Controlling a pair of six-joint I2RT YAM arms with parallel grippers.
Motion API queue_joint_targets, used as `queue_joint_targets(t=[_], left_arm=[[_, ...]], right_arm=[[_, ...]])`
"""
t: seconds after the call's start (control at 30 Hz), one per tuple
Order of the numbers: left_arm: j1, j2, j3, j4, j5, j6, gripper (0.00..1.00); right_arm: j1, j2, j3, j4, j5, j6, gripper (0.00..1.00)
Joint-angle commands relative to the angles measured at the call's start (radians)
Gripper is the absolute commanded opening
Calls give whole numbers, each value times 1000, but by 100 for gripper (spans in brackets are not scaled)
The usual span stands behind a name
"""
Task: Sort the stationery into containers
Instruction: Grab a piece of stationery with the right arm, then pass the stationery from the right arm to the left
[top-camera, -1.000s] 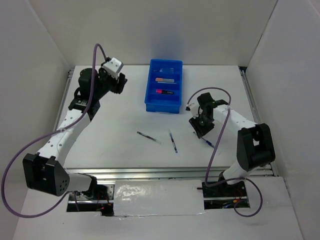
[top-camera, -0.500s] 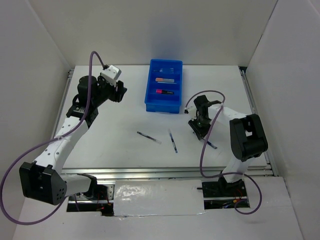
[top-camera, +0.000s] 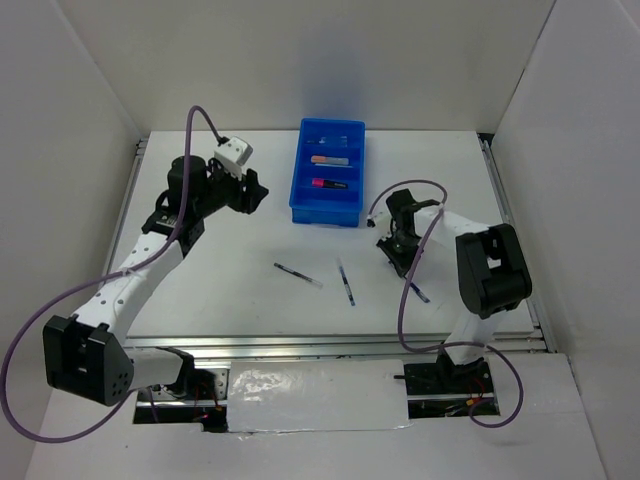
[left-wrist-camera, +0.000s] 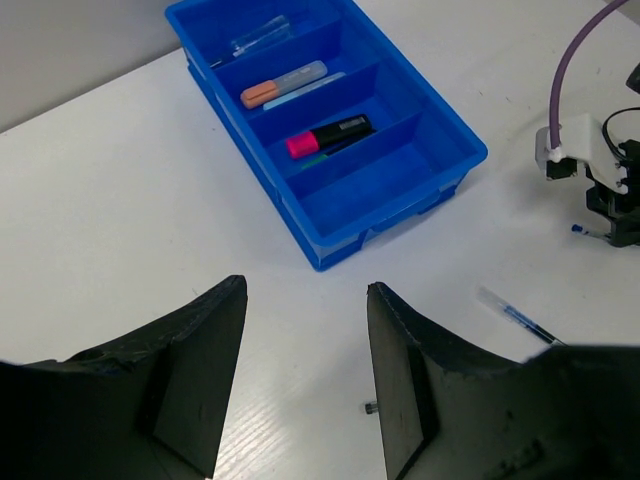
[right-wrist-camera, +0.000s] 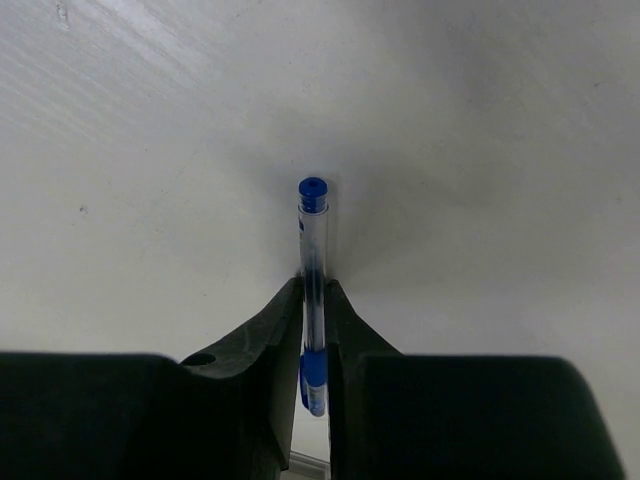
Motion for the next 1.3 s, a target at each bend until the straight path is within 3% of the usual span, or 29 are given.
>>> queue_joint_targets(t=[0.0, 0.17, 0.3, 0.43, 0.47, 0.53, 0.7, 0.9, 1.27], left_arm=[[-12, 18, -1, 50, 28, -28, 63], [-18, 38, 14, 51, 28, -22, 63], [-15, 39, 11, 62, 77, -34, 63], [-8, 22, -24, 137, 307, -92, 64], [-11, 25, -29, 181, 353, -109, 64], [-26, 41, -35, 227, 476, -163, 64], [-90, 100, 14, 385, 544, -325, 62], [-129, 200, 120, 560, 544, -597, 61], [-182, 281, 170, 694, 600, -726, 65]], right_arm=[[8, 52, 53, -48, 18, -27, 19], [14, 95, 87, -96, 19, -16, 18], [16, 41, 139, -106, -37, -18, 2], [-32, -106, 272, -110, -287, -5, 0], [-41, -162, 301, -102, -417, 5, 0], [-52, -203, 384, -41, -520, 80, 0], [-33, -279, 475, 189, -695, 405, 0], [26, -336, 444, 420, -714, 602, 0], [54, -365, 412, 449, -729, 614, 0]])
